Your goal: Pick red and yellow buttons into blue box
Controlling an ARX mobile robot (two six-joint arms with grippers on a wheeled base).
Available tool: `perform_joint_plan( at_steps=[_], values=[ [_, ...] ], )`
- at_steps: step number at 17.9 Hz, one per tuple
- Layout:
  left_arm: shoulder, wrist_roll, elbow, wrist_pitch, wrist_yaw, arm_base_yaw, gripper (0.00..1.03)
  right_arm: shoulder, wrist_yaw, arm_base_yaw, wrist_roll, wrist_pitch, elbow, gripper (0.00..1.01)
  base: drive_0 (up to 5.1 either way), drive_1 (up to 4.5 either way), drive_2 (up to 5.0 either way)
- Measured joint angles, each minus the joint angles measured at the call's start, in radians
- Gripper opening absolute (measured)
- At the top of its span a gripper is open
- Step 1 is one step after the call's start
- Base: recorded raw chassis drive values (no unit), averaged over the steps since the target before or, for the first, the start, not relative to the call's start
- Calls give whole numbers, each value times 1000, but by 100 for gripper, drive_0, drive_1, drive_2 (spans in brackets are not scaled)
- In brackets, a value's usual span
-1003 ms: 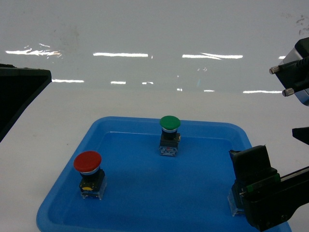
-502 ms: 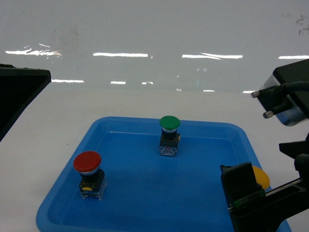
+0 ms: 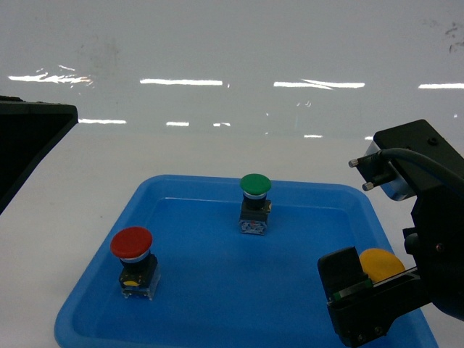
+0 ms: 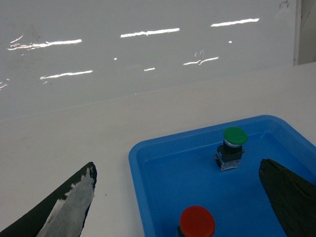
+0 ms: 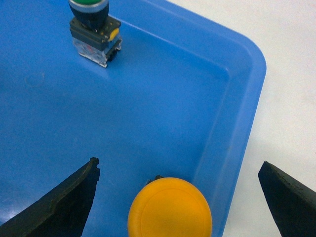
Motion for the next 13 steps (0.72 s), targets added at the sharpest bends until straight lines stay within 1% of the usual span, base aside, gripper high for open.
perform_joint_plan(
  at_steps=[3,7,8,9,10,13],
  values=[
    [0,0,0,0,0,0,98,14,-18,21,-3,23,-2,98,0,0,0],
    [0,0,0,0,0,0,98,148,-24,21,-1,20,60,98,0,0,0],
    [0,0,0,0,0,0,98,153,-24,21,1,21,58,91,0,0,0],
    [0,0,0,0,0,0,98,152,-22,19,2,35,53,82,0,0,0],
    [0,0,0,0,0,0,98,148,-16,19,2,21,48,70,0,0,0],
    [0,0,0,0,0,0,98,113,4,41,2,-23,40,43,0,0,0]
  ],
)
